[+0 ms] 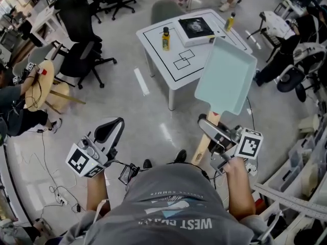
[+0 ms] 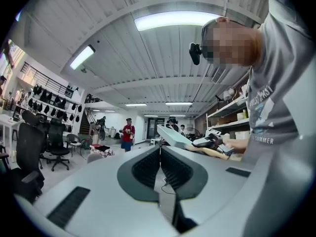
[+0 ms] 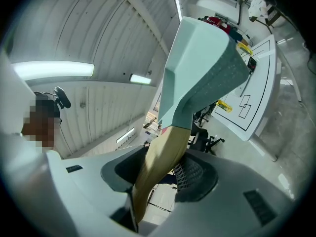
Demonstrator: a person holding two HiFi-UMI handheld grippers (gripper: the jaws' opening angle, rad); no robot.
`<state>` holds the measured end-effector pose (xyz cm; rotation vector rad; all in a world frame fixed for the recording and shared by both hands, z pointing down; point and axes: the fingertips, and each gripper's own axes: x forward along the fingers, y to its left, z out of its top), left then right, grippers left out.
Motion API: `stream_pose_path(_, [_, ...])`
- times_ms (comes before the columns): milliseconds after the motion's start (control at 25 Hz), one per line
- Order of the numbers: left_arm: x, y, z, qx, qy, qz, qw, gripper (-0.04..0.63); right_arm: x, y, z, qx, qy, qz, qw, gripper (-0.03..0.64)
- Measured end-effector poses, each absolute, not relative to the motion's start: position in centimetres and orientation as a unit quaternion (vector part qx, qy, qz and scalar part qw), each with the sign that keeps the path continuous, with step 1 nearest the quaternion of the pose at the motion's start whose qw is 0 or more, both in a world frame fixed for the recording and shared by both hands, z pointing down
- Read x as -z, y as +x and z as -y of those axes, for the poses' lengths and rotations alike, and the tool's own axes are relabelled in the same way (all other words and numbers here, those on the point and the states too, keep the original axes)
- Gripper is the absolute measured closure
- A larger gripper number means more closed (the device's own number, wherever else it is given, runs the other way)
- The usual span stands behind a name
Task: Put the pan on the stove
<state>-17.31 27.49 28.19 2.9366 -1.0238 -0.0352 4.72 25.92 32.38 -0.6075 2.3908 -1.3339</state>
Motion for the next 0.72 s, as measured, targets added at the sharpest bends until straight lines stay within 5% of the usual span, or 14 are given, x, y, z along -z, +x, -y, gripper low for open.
stream_pose_path(720, [-27.6, -8.5, -25.3, -0.002, 0.931, 0.366, 0.002, 0.594, -33.1, 12.3, -21.6, 0.481, -0.173, -0.845, 0.155, 0.43])
